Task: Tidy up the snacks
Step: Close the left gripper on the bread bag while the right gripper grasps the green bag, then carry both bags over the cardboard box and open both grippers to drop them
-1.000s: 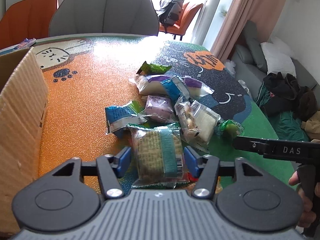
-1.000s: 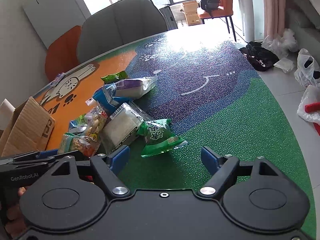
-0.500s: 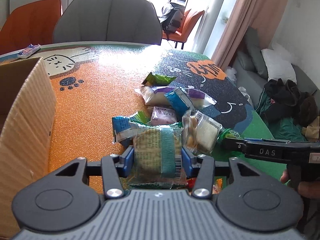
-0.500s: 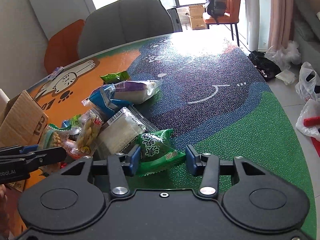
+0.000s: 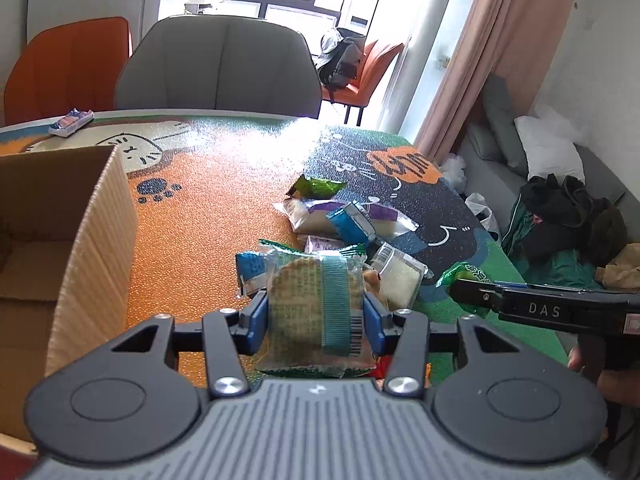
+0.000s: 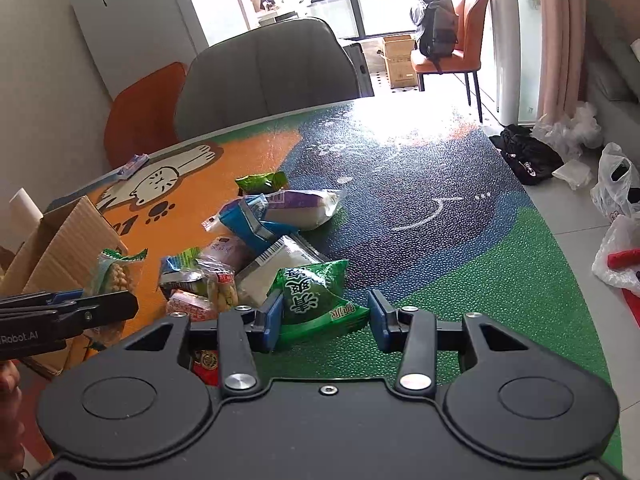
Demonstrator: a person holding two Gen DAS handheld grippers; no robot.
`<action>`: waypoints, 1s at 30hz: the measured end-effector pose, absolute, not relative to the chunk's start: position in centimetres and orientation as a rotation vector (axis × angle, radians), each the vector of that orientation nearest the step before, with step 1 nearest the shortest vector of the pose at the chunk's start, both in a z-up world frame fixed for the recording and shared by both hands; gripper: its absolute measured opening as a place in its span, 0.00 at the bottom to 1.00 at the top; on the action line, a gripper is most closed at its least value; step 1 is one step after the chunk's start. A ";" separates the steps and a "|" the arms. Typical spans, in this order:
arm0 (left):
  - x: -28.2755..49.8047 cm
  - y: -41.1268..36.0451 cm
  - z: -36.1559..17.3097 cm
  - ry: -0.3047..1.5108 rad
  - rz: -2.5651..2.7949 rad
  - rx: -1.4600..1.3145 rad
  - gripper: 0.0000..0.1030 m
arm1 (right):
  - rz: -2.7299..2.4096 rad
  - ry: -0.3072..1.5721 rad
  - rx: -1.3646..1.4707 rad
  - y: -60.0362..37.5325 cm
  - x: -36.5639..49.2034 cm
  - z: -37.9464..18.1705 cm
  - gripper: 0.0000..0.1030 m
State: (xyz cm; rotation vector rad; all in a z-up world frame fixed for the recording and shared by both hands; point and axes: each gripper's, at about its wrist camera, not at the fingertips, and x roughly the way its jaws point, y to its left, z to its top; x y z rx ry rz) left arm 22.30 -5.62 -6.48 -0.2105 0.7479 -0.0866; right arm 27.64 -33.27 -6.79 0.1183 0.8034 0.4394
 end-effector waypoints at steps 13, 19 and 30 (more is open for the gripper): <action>19.4 -3.2 -3.8 0.680 -0.055 -0.227 0.47 | 0.474 0.741 0.146 -31.9 25.9 -4.6 0.38; 18.3 -1.9 -2.7 0.653 -0.034 -0.229 0.47 | 0.505 0.724 0.155 -30.6 25.4 -3.9 0.28; 16.6 0.9 -0.7 0.617 0.024 -0.222 0.47 | 0.556 0.700 0.154 -27.7 24.9 -2.0 0.28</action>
